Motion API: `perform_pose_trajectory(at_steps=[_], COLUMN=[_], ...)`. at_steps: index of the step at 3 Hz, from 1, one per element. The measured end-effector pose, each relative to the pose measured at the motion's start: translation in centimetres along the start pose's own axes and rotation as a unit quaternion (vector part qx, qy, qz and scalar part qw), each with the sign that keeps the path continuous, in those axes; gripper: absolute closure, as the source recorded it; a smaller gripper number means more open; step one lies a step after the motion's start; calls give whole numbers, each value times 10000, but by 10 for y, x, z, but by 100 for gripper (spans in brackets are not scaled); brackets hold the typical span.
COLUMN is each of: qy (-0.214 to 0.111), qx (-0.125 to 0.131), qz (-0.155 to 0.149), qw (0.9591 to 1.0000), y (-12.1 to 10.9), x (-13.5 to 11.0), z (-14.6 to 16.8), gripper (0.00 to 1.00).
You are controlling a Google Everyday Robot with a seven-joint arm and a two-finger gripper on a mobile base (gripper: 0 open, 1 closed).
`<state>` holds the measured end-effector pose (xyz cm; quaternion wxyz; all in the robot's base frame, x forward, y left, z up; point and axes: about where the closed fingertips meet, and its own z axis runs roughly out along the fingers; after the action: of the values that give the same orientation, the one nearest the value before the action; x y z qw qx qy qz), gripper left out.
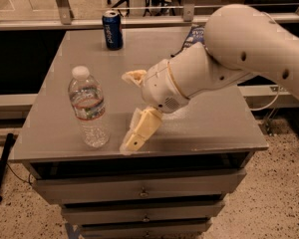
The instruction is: Move water bottle near pepsi can
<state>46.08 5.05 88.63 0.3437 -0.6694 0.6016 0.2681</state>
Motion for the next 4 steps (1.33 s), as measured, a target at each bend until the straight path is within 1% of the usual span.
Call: perform_pose_trajectory(at_steps=[1, 2, 3, 4], qy=[-470, -1083, -1694, -2167], qx=[-41, -140, -243, -308], qz=[123, 362, 586, 671], qw=[9988, 9934, 9835, 9734], y=[-3, -4, -7, -11], x=[-8, -18, -30, -43], z=[26, 47, 62, 68], gripper=[0, 0, 0, 0])
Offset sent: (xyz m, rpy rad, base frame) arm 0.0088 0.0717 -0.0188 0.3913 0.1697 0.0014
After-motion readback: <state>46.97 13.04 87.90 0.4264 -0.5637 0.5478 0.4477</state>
